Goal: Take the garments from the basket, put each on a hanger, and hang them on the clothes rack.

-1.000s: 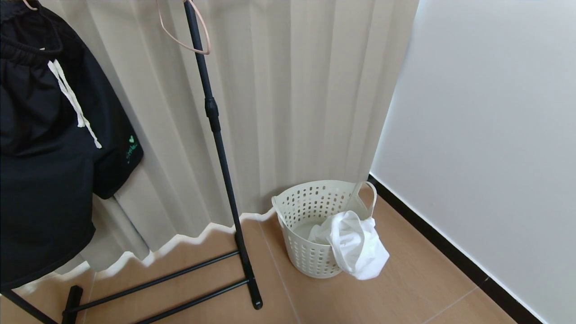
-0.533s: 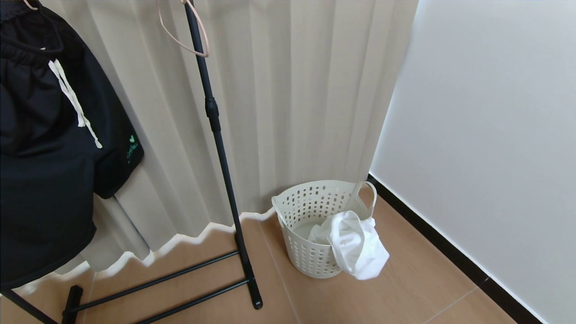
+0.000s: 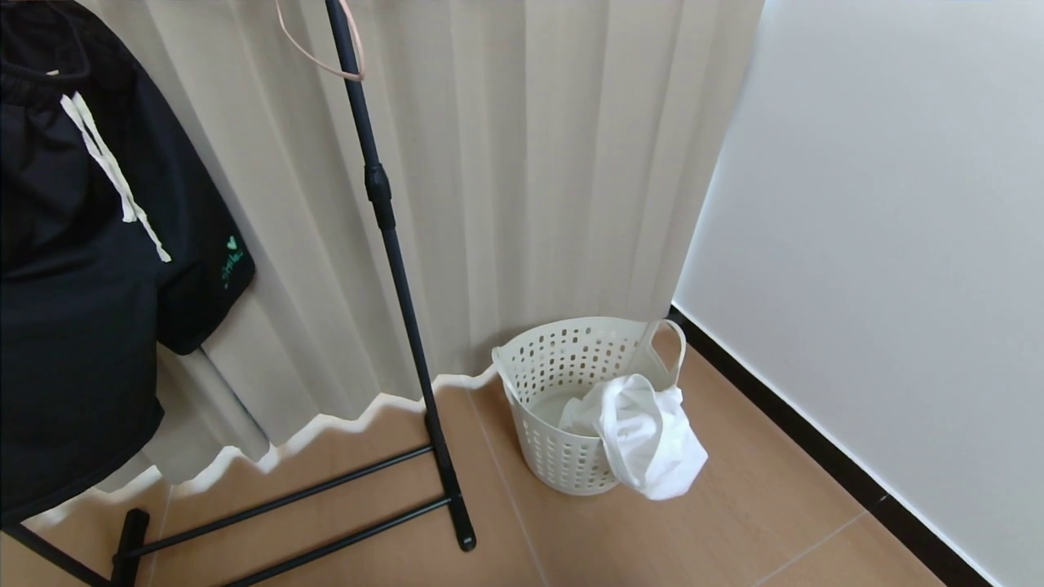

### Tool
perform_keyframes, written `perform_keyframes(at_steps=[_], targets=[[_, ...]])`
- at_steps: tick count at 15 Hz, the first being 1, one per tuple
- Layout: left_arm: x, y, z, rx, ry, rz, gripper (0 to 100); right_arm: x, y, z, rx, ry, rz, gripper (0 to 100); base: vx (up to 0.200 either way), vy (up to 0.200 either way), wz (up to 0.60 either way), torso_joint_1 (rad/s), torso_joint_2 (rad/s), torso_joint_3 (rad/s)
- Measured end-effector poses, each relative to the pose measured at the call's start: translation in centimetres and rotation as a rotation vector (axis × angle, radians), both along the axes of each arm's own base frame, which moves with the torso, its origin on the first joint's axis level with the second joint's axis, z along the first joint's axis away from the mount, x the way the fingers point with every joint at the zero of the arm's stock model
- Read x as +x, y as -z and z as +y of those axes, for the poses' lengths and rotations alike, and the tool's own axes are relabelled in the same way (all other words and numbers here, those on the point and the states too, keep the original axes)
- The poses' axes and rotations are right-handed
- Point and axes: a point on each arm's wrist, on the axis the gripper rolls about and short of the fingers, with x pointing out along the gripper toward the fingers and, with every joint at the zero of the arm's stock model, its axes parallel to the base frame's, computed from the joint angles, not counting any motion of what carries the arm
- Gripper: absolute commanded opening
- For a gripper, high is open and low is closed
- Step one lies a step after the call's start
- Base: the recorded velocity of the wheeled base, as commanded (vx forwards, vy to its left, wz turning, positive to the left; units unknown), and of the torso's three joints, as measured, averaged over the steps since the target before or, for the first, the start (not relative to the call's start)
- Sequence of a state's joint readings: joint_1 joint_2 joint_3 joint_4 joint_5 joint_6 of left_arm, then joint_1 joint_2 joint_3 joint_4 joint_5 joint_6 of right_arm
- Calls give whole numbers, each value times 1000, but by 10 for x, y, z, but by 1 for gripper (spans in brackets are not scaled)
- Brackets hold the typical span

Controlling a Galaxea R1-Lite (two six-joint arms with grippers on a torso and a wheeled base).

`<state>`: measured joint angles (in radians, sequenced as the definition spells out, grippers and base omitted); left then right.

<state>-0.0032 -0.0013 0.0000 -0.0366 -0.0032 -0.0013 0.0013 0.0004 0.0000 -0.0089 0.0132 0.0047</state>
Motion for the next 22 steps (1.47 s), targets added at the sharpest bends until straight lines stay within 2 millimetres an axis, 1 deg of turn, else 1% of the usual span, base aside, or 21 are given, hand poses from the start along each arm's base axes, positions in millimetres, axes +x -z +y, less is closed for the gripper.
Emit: perform_keyframes(at_steps=[22], targets=[[0,0,0,-1,-6,-1,100,0,0,0,-4,-1,0,100,0,0,0,2,3,-196]])
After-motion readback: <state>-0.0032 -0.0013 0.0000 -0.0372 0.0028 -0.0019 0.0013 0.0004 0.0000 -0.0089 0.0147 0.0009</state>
